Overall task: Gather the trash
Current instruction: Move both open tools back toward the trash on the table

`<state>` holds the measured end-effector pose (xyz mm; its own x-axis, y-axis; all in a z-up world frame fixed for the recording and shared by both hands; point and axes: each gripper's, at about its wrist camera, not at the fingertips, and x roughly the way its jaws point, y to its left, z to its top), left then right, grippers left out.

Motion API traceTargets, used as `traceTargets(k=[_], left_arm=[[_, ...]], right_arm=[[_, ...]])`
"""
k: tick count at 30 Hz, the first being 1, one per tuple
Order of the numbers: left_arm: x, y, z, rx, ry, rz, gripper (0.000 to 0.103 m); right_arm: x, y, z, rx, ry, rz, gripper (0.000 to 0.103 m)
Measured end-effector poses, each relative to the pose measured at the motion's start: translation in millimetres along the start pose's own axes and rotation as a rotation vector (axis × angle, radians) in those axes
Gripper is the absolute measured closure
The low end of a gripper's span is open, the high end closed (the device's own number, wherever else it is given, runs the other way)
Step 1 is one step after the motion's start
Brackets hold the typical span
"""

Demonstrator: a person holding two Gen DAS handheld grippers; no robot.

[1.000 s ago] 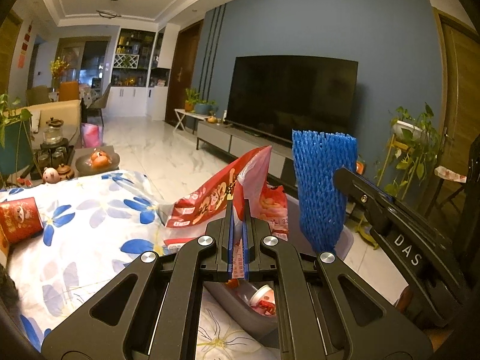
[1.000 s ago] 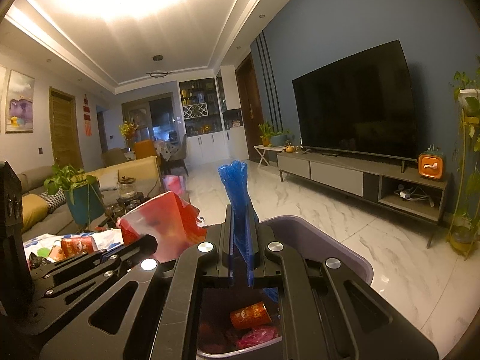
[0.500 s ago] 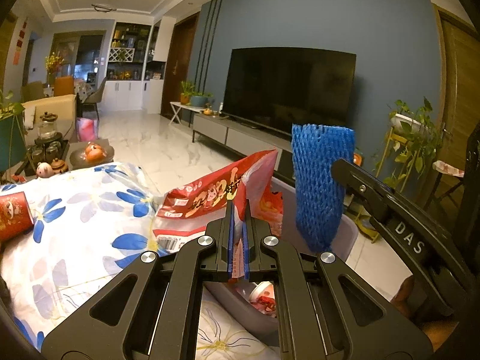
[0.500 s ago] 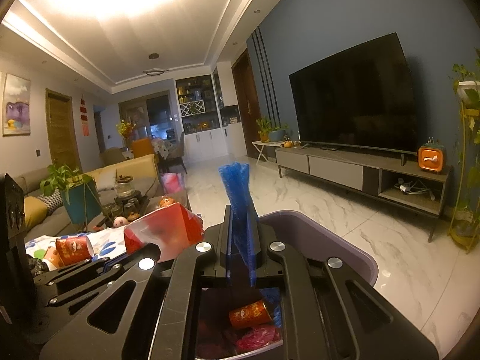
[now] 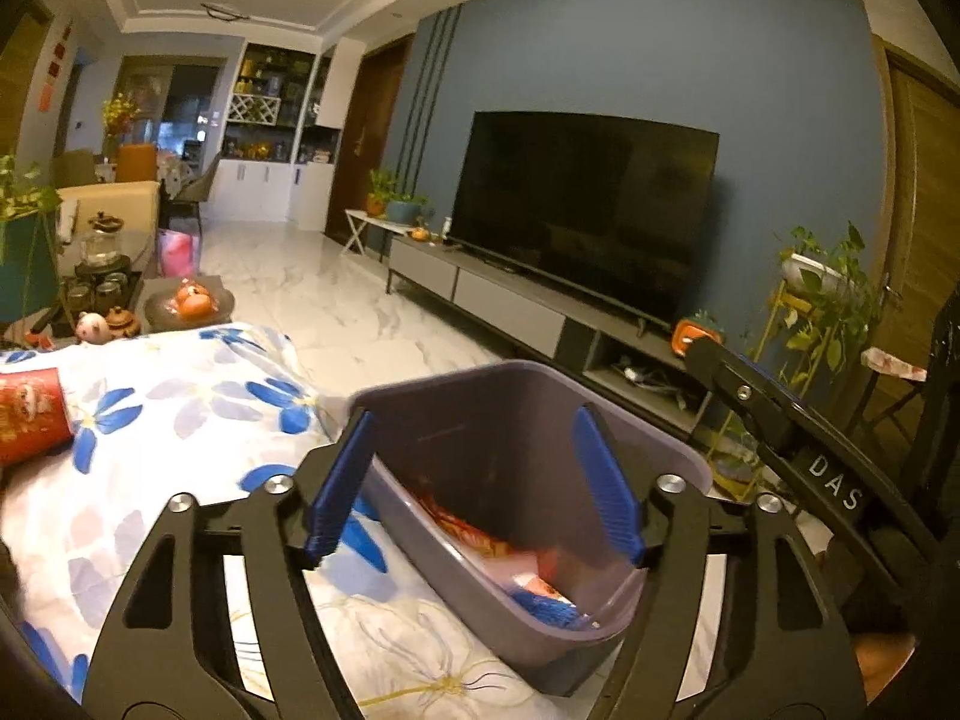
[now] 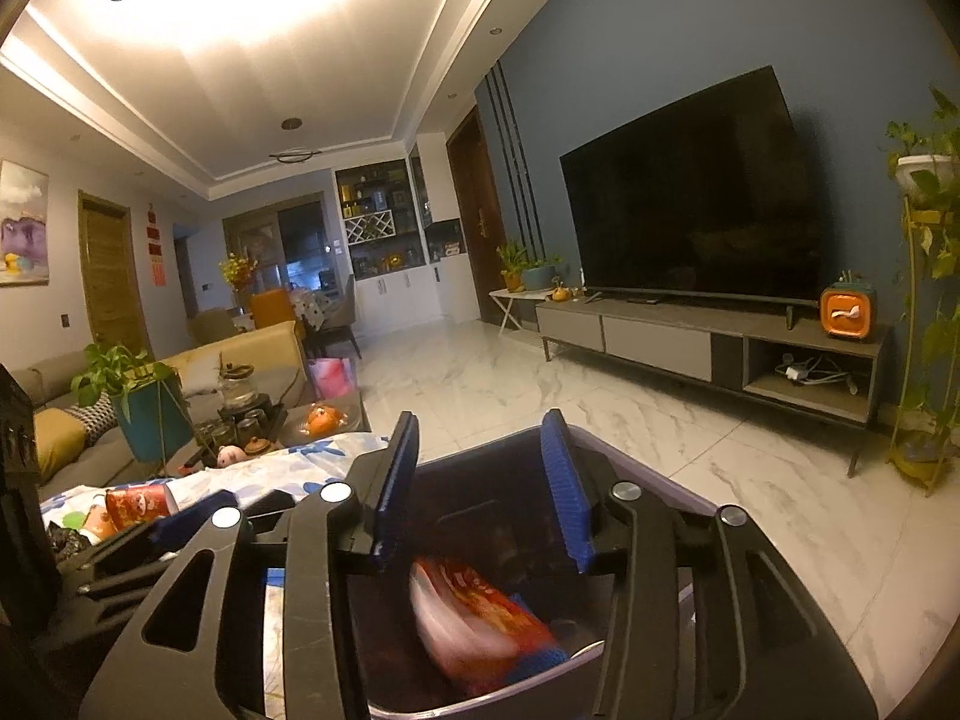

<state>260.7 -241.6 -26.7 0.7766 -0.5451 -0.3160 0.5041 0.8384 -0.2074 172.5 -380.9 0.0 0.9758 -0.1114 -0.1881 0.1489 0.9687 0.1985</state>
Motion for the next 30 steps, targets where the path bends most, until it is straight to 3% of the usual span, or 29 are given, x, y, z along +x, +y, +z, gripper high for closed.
traceTargets(k=[2,9,13,22,30], left_arm=[[-7,2,0,-0.003,-0.012,0.028,0.029],[-48,11,-3,-0.003,-0.044,0.161,0.019],[-70,16,-7,-0.002,-0.058,0.22,0.015],[-124,42,-19,-0.015,-0.064,0.331,0.014],[-184,94,-39,-0.052,-0.078,0.503,0.014]], right_arm=[[-5,2,0,-0.009,-0.008,-0.011,0.056],[-23,10,-3,-0.028,-0.027,-0.053,0.036],[-38,20,-12,-0.037,-0.03,-0.052,0.03],[-66,49,-24,-0.044,-0.008,-0.018,0.03],[-81,97,-34,-0.073,0.021,0.07,0.03]])
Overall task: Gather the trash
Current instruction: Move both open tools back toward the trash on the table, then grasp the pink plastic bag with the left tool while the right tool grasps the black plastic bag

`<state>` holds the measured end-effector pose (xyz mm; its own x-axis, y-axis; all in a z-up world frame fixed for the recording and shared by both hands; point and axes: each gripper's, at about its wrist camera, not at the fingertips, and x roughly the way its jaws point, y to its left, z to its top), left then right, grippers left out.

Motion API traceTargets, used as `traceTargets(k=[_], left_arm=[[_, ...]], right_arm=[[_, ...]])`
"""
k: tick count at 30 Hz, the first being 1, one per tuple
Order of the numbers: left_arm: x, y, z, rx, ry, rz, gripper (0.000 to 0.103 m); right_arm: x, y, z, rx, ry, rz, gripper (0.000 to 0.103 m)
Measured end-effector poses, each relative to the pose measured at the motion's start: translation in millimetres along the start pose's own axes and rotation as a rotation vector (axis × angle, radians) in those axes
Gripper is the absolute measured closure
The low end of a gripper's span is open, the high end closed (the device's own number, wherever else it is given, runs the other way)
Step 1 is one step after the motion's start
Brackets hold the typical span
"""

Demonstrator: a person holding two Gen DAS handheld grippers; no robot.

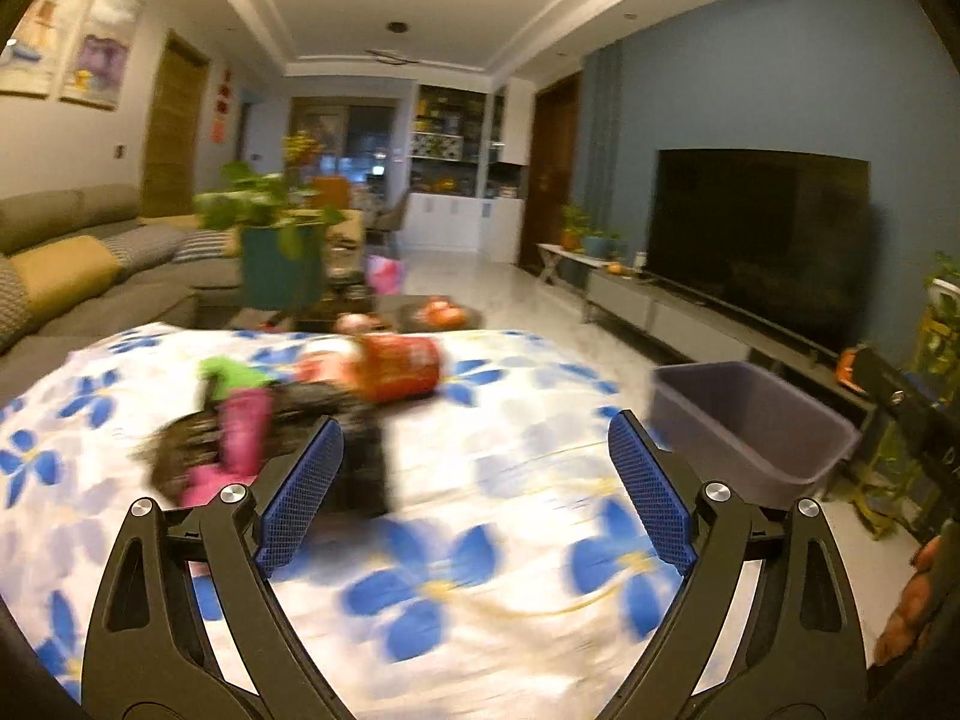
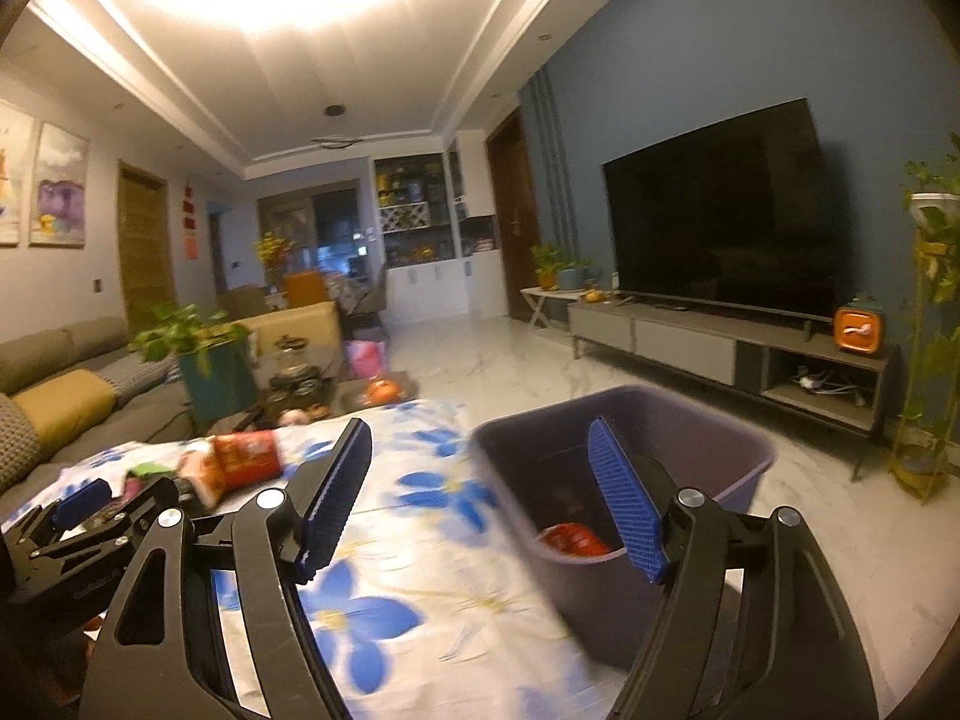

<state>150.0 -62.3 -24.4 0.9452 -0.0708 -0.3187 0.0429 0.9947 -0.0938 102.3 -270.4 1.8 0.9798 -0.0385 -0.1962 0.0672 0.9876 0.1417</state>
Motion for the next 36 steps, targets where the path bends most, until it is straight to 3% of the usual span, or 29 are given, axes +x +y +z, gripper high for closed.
traceTargets(k=[17,36], left_arm=[[-39,144,-16,-0.171,0.023,0.226,0.014],[-36,190,-16,-0.23,0.019,0.29,0.014]], right_arm=[[25,132,-40,-0.095,0.133,0.226,0.03],[94,213,-67,-0.183,0.27,0.332,0.03]])
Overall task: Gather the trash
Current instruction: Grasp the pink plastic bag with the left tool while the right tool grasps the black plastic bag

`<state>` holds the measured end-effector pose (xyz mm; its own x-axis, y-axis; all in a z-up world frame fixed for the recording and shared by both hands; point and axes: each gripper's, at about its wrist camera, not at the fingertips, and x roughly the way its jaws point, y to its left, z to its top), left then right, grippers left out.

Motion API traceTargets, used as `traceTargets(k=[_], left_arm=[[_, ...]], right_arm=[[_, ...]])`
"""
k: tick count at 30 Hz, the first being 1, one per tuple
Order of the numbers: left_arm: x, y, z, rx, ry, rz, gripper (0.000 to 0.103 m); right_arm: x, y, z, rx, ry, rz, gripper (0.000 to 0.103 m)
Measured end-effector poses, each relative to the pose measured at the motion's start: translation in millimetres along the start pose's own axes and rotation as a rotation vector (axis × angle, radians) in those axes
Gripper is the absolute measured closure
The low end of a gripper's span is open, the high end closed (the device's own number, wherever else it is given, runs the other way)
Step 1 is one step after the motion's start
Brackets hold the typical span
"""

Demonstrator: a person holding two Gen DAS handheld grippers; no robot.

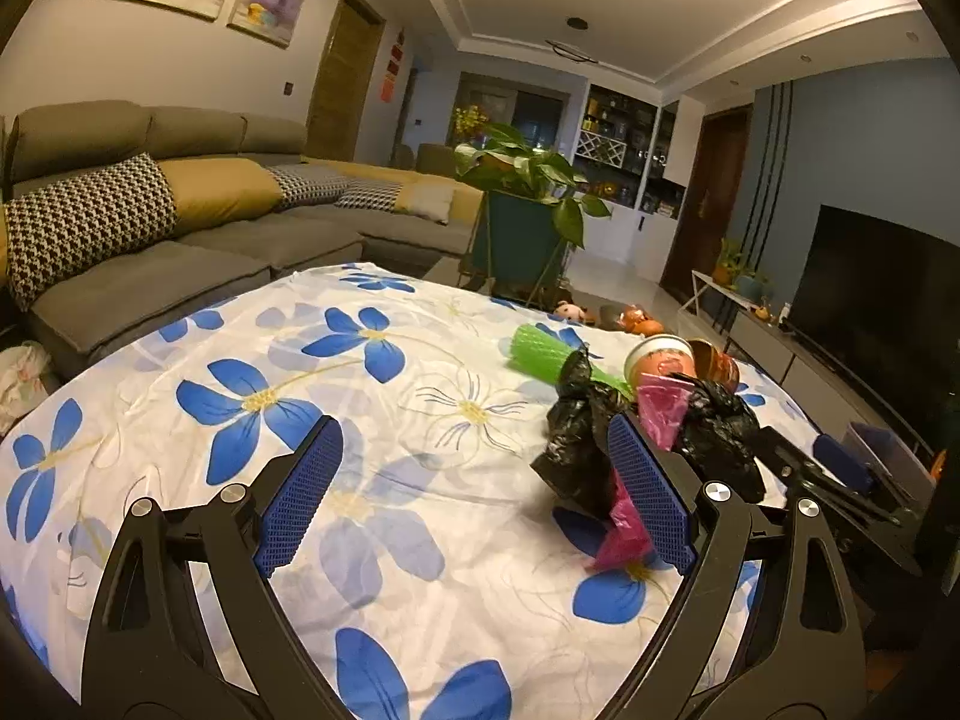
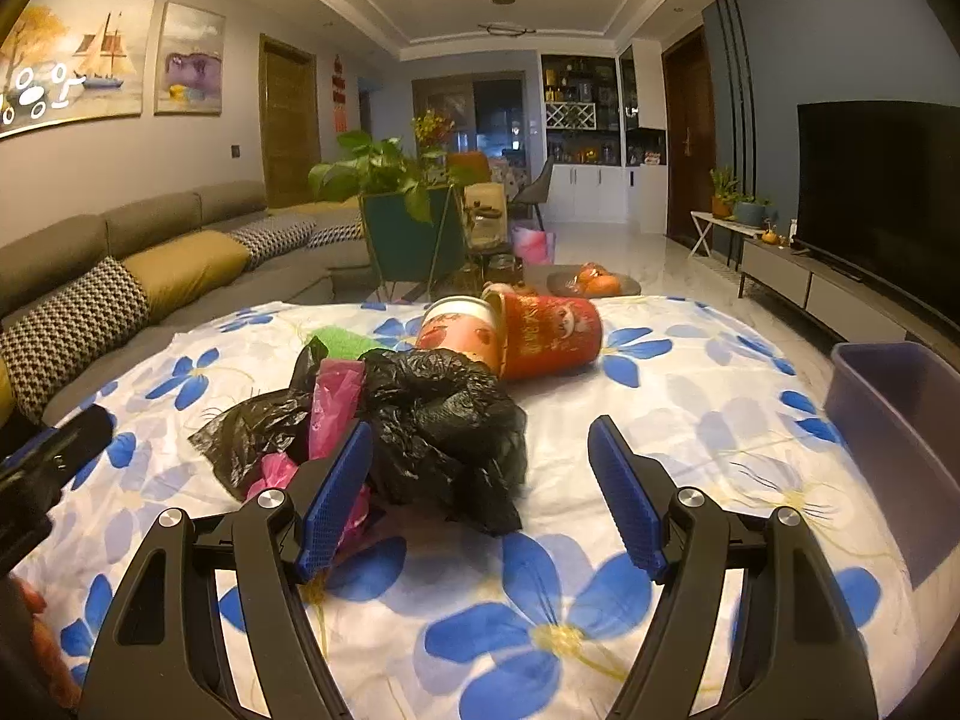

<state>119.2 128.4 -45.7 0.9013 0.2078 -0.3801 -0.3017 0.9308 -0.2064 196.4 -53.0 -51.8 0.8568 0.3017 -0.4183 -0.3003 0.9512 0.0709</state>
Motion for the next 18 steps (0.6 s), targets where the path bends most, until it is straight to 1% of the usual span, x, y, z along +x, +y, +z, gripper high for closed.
traceTargets(k=[5,7,8,10,14,16,17,18], left_arm=[[4,1,0,0.005,0.002,-0.006,0.014],[5,0,0,0.009,0.005,-0.008,0.014],[6,0,-1,0.012,0.007,-0.011,0.014],[7,-2,-2,0.019,0.01,-0.018,0.014],[9,-6,-4,0.029,0.014,-0.039,0.014],[9,-9,-4,0.038,0.018,-0.046,0.014],[9,-10,-5,0.043,0.02,-0.05,0.014],[9,-12,-6,0.047,0.022,-0.056,0.014]], right_arm=[[17,-4,12,0.045,0.009,0.01,0.033],[26,-4,15,0.042,0.021,0.003,0.039],[31,-5,16,0.042,0.035,0.004,0.041],[41,-6,15,0.047,0.068,0.014,0.047],[53,-6,10,0.045,0.127,0.068,0.058],[53,-8,9,0.052,0.138,0.089,0.068],[51,-10,8,0.063,0.134,0.101,0.07],[49,-13,7,0.073,0.128,0.106,0.075]])
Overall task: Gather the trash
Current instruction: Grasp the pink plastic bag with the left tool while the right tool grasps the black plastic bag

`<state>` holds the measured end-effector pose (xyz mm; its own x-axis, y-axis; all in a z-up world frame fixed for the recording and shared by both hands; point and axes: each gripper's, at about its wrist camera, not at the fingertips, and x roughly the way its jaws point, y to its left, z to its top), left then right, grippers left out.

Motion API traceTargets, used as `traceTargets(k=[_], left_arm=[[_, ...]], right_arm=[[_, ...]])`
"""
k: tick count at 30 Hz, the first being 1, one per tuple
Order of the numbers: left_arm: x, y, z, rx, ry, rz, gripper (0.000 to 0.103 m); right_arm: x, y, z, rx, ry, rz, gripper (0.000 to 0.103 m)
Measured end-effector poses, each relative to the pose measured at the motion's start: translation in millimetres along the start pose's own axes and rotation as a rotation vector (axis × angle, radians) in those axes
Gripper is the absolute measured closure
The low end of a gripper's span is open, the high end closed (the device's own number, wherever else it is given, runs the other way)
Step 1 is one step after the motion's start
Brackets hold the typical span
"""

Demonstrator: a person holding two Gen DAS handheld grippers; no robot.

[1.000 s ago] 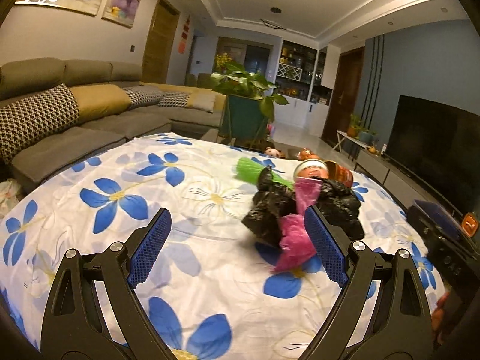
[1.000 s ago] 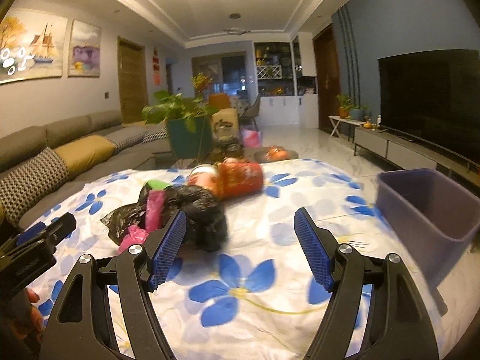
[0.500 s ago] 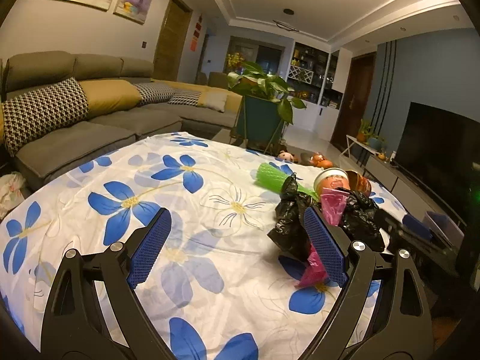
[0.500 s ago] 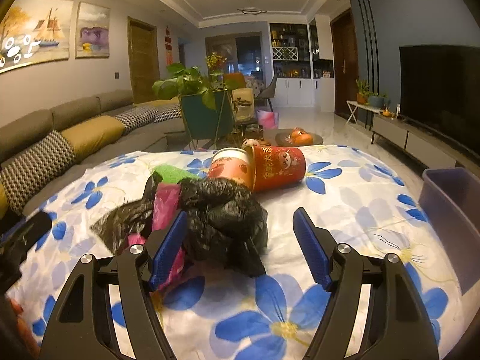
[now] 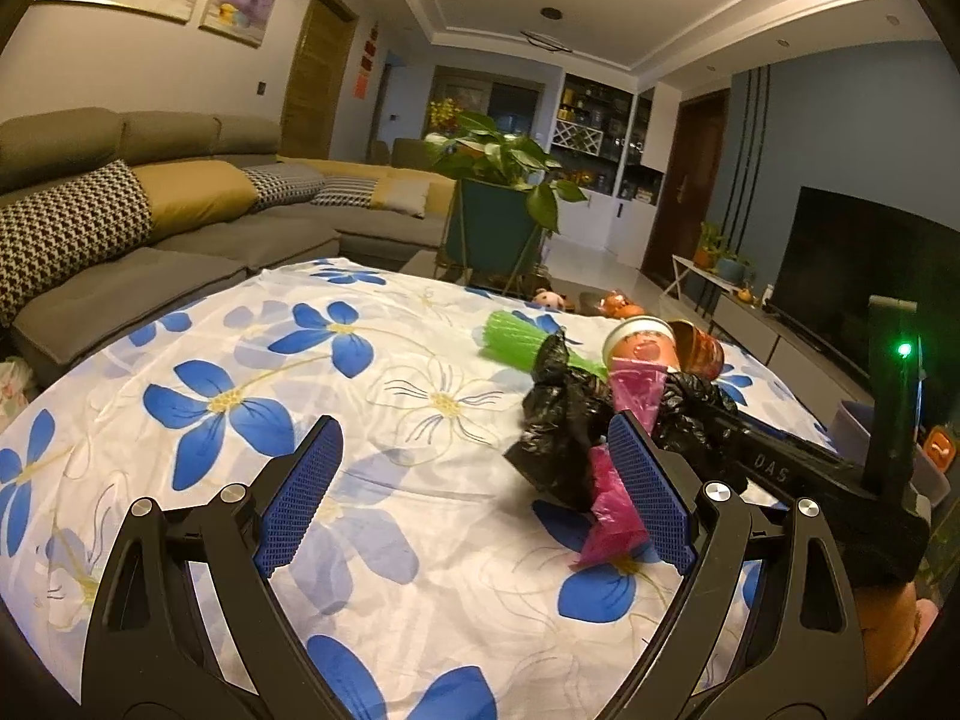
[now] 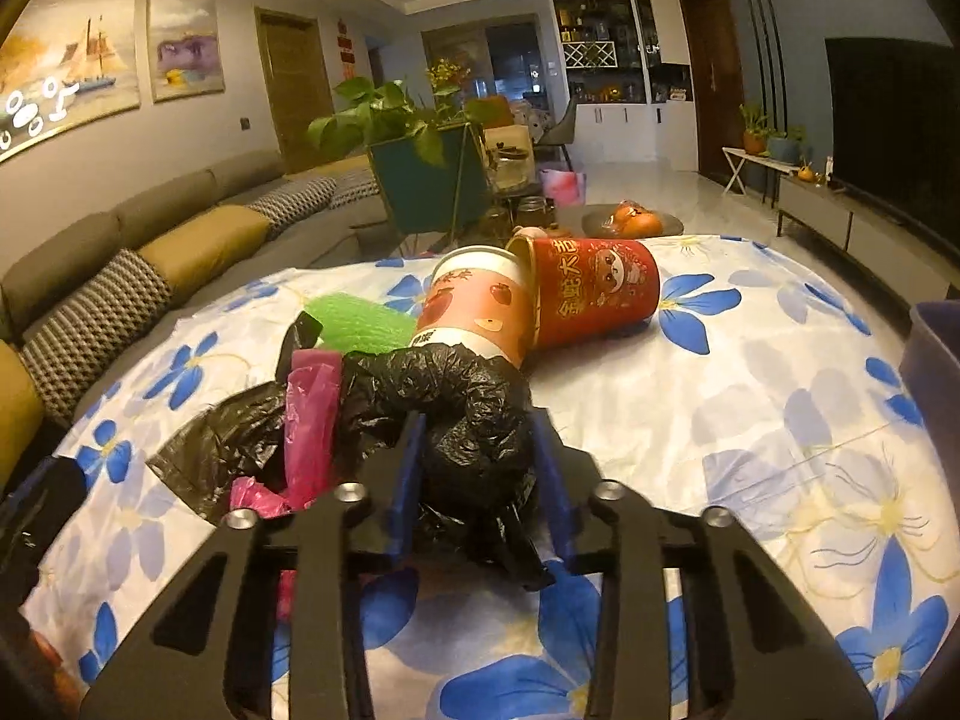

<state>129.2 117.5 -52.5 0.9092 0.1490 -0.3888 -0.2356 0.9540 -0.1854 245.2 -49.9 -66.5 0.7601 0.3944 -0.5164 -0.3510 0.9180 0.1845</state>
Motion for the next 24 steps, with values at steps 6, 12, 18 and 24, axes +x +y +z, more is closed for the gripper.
traceTargets(k=[6,12,18,24], left_arm=[[-2,-12,-4,0.016,0.009,-0.041,0.014],[-2,-38,-11,0.055,0.026,-0.146,0.015],[21,-60,-17,0.106,0.102,-0.169,0.023],[49,-62,-22,0.085,0.228,-0.17,0.035]], right_arm=[[-30,-13,-3,0.045,-0.08,-0.026,0.08],[-75,-26,-7,0.04,-0.195,-0.12,0.08],[-101,-39,-14,0.074,-0.227,-0.116,0.08],[-112,-41,-19,0.079,-0.23,-0.093,0.08]])
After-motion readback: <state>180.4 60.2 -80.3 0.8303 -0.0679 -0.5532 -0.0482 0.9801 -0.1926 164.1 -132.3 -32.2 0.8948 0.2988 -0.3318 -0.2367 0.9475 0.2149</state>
